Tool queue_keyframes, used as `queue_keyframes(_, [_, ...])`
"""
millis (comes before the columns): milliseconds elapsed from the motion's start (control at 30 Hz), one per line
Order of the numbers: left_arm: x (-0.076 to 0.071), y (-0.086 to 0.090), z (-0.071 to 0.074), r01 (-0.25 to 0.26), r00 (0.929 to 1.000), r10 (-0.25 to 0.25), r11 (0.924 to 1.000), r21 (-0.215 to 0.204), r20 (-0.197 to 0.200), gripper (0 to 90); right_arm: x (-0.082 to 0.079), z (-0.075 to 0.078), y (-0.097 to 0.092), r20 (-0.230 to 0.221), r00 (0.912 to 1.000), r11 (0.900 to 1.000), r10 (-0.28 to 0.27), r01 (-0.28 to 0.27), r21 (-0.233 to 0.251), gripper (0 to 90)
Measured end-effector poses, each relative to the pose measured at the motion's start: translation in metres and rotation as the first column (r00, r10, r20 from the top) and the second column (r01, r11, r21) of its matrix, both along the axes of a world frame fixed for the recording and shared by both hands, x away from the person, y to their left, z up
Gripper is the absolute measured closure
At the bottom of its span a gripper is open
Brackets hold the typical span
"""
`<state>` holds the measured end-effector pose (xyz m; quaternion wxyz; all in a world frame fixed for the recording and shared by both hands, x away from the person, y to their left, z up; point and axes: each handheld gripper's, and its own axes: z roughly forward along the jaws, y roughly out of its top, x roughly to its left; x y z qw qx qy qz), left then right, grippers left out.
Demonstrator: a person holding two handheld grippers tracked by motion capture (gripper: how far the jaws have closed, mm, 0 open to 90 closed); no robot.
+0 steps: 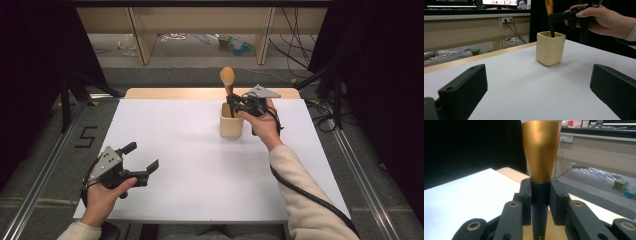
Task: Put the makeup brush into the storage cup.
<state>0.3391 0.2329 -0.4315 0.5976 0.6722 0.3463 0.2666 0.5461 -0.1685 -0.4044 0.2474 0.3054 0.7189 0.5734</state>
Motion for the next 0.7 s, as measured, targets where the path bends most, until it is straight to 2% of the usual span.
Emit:
queue_keyframes(300, [0.0, -0.0001, 0.0, 0.0, 1.0, 0.0, 1.0, 0.001, 0.0, 0.5, 0.0013, -0.002, -0.0004, 0.004, 1.0, 1.0, 0.003, -0.003, 0.003, 74.8])
queue_keyframes(367, [0.0, -0.0001, 0.0, 0.0, 1.0, 0.0, 1.0, 0.001, 0.0, 0.5, 0.0, -0.0018, -0.0011, -0.025, 0.9997, 1.0, 0.002, -0.002, -0.007, 74.8])
queue_keyframes(433, [0.0001, 0.0, 0.0, 0.0, 1.0, 0.0, 1.0, 0.001, 0.0, 0.6, 0.0012, -0.003, -0.001, -0.004, 1.0, 1.0, -0.001, 0.001, 0.0, 74.8])
queue_keyframes(700, [0.0, 0.0, -0.0001, 0.001, 1.0, -0.001, 1.0, 0.001, -0.001, 0.5, 0.0015, -0.0038, -0.0011, -0.003, 1.0, 1.0, -0.001, 0.001, -0.003, 74.8])
